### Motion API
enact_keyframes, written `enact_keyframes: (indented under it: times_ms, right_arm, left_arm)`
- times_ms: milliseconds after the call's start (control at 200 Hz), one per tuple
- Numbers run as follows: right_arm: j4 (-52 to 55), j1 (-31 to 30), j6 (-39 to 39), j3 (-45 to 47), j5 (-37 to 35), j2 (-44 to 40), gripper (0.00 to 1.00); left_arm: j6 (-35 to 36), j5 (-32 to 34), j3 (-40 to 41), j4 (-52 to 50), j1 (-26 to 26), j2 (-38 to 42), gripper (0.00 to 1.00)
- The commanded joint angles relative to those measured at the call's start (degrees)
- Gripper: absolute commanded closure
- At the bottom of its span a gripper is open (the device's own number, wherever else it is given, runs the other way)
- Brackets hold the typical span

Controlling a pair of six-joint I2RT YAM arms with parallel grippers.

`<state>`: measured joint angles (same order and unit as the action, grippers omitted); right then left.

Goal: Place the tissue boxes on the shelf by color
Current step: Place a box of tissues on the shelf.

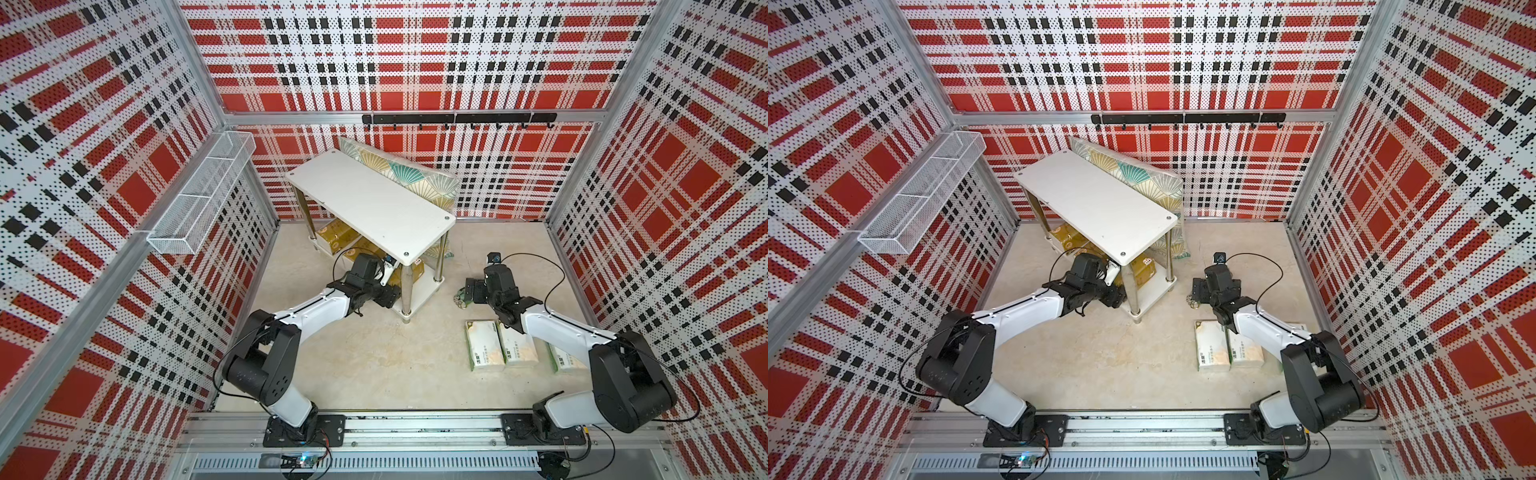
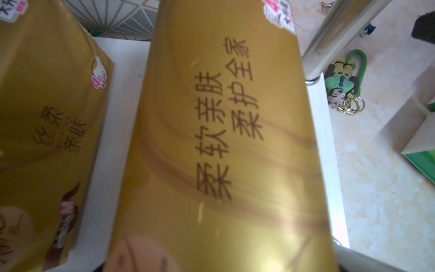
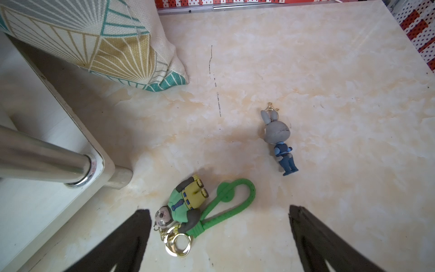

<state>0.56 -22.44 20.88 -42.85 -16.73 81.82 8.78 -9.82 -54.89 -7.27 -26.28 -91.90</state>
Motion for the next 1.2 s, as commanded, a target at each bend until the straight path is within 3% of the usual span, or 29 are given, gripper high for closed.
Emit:
enact_keyframes:
  times_ms: [0, 1192]
  right_arm:
    - [-0.28, 0.12, 0.52, -1.65, 0.05, 1.05, 0.0]
    - [-0.55, 0.13, 0.64, -1.01, -0.14, 0.58, 0.0]
  left_arm:
    - [-0.34, 0.58, -1.29, 2.69, -0.47, -0.3, 0.22]
    - [-0.38, 1.14, -0.51, 2.61, -2.33, -2.01, 0.22]
